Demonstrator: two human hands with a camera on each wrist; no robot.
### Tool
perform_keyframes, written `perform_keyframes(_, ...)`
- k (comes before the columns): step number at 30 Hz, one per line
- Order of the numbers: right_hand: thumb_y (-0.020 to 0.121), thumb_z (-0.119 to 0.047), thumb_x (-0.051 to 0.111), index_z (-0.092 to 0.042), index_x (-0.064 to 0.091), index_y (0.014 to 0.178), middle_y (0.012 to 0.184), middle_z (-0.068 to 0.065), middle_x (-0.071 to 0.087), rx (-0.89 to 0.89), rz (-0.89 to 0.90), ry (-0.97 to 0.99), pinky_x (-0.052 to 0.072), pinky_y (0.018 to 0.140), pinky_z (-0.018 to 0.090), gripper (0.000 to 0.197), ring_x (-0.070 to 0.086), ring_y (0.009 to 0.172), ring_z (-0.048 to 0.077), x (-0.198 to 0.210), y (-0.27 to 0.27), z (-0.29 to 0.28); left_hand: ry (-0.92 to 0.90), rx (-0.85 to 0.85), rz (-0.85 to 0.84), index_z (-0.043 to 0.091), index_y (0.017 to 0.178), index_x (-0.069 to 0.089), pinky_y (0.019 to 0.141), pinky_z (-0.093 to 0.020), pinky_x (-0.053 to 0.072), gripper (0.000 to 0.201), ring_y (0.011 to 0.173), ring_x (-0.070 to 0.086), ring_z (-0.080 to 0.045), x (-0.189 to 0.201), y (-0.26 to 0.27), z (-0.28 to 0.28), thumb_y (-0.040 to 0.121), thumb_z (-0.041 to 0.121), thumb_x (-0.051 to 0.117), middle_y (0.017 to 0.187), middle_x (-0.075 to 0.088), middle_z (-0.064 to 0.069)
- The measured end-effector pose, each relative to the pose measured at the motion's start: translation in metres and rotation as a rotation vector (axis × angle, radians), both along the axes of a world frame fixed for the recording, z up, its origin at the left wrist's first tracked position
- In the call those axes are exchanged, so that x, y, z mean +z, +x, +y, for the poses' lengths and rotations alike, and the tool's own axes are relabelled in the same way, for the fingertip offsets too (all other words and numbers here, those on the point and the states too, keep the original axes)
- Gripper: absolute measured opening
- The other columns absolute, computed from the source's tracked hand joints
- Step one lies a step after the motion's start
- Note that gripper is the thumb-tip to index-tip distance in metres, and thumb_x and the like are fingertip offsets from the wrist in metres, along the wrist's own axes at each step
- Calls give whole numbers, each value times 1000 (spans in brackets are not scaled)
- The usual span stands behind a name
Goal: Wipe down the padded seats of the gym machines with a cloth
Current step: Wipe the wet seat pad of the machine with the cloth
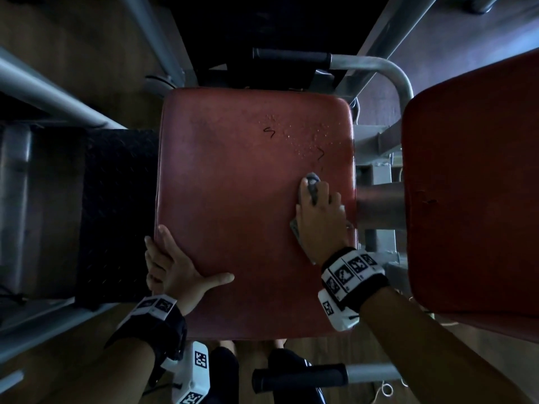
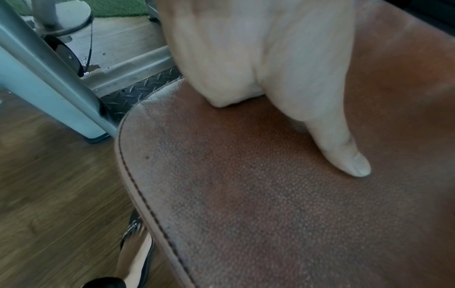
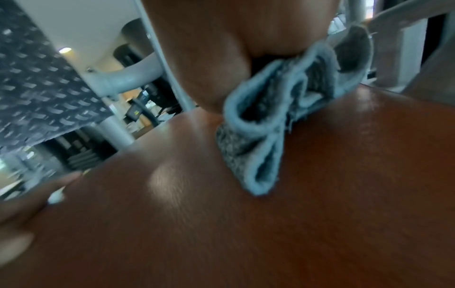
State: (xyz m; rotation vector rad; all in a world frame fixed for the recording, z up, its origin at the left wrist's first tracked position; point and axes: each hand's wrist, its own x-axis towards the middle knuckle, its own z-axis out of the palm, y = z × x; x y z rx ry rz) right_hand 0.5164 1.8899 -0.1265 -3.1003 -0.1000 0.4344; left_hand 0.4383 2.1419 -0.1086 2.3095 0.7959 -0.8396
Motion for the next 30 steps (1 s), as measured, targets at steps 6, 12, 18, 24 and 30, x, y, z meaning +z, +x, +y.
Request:
perform_keyframes(6,92,-30,50,-13,33,148,135,17,38,-63,-2,-9,52,80,48,60,51,103,36,4,26,-8,1,-3,-14,36,141,-36,117,-59,7,168,147,-13,-35,-1,-1,0,30,72,85,156,-31,-11)
perform_keyframes(12,93,-31,41,-14,34,148,143,12,36,-65,-6,29,51,88,50,58,49,114,36,12,12,-20,10,-6,-4,35,141,-36,117,-57,6,169,147,-13,-34,0,0,1,30,72,85,155,-31,-12)
perform_keyframes(18,90,-32,52,-13,27,152,154,12,29,-3,25,-64,47,92,51,70,47,113,38,4,-3,-29,-15,-2,-10,37,140,-38,118,-58,5,167,147,-14,-34,1,1,0,33,70,86,155,-31,-9)
perform_keyframes(24,89,-29,59,-13,22,153,155,10,22,-69,22,-10,40,102,56,75,36,128,40,5,64,-19,4,-6,-21,35,142,-34,118,-58,7,166,148,-11,-35,1,0,0,32,71,85,156,-28,-12)
perform_keyframes(30,98,-30,38,-13,22,153,158,10,21,-45,-10,-5,37,102,54,60,36,130,38,1,22,-22,-6,3,-10,37,140,-38,117,-58,6,168,148,-13,-34,3,0,0,31,71,85,155,-31,-10)
